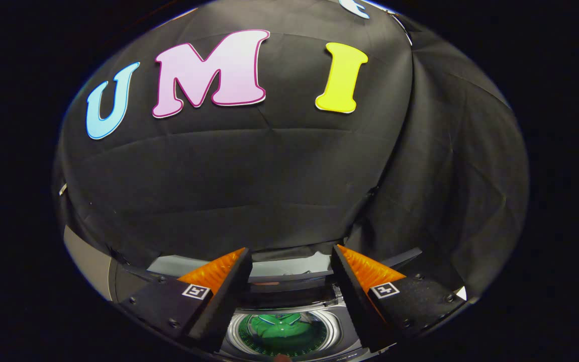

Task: Put the clothes into the washing machine and then close the washing machine lid.

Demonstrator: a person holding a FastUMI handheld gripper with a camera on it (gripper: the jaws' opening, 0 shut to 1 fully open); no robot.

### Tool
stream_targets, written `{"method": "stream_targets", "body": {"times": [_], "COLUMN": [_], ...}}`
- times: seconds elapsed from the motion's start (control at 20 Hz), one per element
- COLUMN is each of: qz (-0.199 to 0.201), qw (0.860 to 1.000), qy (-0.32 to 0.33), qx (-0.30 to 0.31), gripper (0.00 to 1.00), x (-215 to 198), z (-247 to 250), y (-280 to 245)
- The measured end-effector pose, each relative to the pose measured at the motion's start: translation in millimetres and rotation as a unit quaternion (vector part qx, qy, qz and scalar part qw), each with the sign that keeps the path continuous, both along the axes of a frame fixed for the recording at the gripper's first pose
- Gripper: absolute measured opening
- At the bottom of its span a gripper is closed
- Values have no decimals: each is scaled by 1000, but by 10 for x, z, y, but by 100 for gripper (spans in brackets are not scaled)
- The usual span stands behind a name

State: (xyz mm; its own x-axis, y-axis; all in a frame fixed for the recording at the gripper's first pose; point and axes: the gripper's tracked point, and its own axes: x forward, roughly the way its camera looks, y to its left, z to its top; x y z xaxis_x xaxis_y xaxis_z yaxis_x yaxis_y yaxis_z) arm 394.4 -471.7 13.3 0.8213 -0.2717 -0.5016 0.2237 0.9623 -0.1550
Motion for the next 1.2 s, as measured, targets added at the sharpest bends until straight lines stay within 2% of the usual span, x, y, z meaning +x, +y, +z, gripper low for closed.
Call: {"method": "stream_targets", "body": {"times": [1.2], "qz": [2], "qw": [999], "qy": [-37], "qx": [-5], "gripper": [100], "x": [-656], "z": [-55], "y": [18]}}
